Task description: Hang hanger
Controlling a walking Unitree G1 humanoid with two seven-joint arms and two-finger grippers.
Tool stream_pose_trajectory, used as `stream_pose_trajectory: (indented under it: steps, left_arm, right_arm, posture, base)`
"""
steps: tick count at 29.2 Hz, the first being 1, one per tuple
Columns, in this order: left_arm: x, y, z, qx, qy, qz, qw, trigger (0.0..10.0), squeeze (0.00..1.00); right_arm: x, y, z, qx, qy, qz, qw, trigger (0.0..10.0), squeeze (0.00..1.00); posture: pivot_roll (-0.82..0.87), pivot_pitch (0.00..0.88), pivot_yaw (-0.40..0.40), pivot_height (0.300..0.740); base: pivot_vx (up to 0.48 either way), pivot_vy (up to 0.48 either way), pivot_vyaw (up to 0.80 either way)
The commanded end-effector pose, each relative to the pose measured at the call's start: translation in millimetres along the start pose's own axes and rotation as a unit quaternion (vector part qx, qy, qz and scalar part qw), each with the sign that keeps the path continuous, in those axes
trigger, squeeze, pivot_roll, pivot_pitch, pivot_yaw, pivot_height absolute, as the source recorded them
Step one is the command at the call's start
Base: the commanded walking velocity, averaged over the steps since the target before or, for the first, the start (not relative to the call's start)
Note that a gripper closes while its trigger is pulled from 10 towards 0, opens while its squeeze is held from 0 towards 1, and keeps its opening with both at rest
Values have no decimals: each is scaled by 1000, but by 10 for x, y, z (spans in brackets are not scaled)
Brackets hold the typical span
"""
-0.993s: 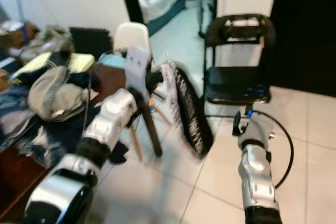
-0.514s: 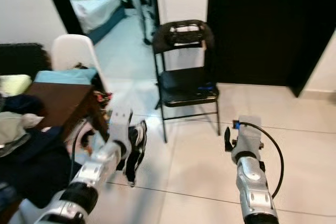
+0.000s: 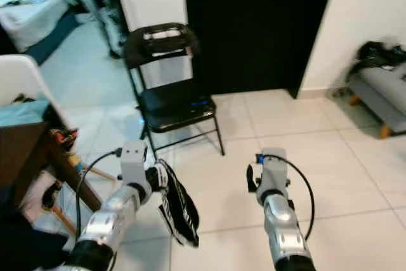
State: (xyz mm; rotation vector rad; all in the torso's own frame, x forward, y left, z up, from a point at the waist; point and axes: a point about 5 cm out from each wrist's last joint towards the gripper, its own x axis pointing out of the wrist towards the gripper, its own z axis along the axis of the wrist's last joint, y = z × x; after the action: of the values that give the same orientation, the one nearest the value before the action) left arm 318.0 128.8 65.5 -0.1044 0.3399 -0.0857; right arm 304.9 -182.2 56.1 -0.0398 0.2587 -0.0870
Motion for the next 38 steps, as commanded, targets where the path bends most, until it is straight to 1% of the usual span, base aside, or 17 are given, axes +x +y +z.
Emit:
stream_pose_trajectory:
  steps: [1, 4, 5, 6, 7, 10, 11, 15, 17, 21, 24, 26, 29, 31, 32, 33, 38]
  left_arm:
    - [-54, 86, -110, 5, 32, 14, 999, 0, 0]
    - [-66, 119, -114, 17, 29, 17, 999, 0, 0]
    - [-68, 128, -94, 22, 18, 17, 999, 3490, 0]
    - [-68, 128, -94, 22, 18, 17, 999, 3490, 0]
    - [-70, 133, -79, 25, 10, 17, 999, 10000, 0]
    - [-55, 124, -78, 28, 19, 25, 999, 10000, 0]
    - [-57, 82, -54, 30, 8, 5, 999, 10000, 0]
    - [-65, -20, 8, 42, -13, -40, 998, 10000, 0]
    - [-67, -19, 49, 45, -28, -27, 998, 10000, 0]
    - [-54, -37, 63, 41, -30, -25, 998, 10000, 0]
    - [-50, -42, 84, 53, -36, -16, 998, 10000, 0]
    - [-51, -38, 88, 53, -38, -10, 998, 10000, 0]
    - [-51, -39, 87, 49, -38, -9, 998, 10000, 0]
    - [-47, -70, 108, 56, -47, -12, 997, 10000, 0]
    - [-47, -76, 111, 57, -47, -13, 997, 10000, 0]
    - [-50, -78, 116, 58, -49, -14, 997, 10000, 0]
    - [-63, -61, 122, 63, -52, -11, 997, 10000, 0]
  right_arm:
    - [-7, 73, -83, 4, 10, 5, 1000, 10000, 0]
    - [-9, 90, -119, 9, 14, 6, 1000, 10000, 0]
    - [-11, 97, -136, 11, 17, 7, 1000, 10000, 0]
    - [-11, 97, -136, 11, 17, 7, 1000, 10000, 0]
    - [-11, 101, -147, 13, 19, 8, 1000, 10000, 0]
    - [-8, 117, -167, 22, 25, 13, 999, 10000, 0]
    - [-8, 129, -164, 25, 23, 19, 999, 10000, 0]
    - [-6, 160, -126, 22, 12, 38, 999, 10000, 0]
    - [0, 180, -108, 15, 5, 51, 999, 10000, 0]
    - [14, 183, -117, 11, 7, 54, 998, 10000, 0]
    - [29, 206, -118, 8, 9, 65, 998, 10000, 0]
    - [46, 231, -103, -9, 9, 77, 997, 10000, 0]
    - [50, 235, -99, -13, 9, 80, 997, 10000, 0]
    - [66, 251, -95, -20, 13, 97, 995, 10000, 0]
    - [69, 253, -95, -21, 14, 100, 995, 10000, 0]
    - [75, 272, -95, -24, 16, 107, 994, 10000, 0]
    - [91, 332, -89, -28, 17, 125, 992, 10000, 0]
  posture:
    - [-52, 69, 66, 740]
    - [-43, 63, 65, 740]
    - [-37, 61, 63, 740]
    - [-37, 61, 63, 740]
    - [-37, 61, 63, 740]
    - [-39, 58, 58, 740]
    - [-43, 58, 55, 740]
    - [-49, 53, 46, 740]
    - [-49, 47, 40, 740]
    - [-43, 41, 12, 740]
    - [-41, 39, 4, 740]
    - [-48, 33, -20, 740]
    - [-47, 31, -31, 740]
    - [-26, 27, -77, 740]
    - [-26, 27, -77, 740]
    - [-13, 26, -99, 740]
    - [-4, 22, -111, 740]
  base:
    - [0, 0, -800]
    - [0, 0, -800]
    - [0, 0, -800]
    - [0, 0, -800]
    - [0, 0, -800]
    - [0, 0, -710]
    - [0, 0, 0]
    - [0, 0, 0]
    - [0, 0, 0]
    - [199, 0, 0]
    - [289, 0, 0]
    - [338, 0, 0]
    - [341, 0, 0]
    - [353, 0, 0]
    - [364, 0, 0]
    - [364, 0, 0]
    - [361, 0, 0]
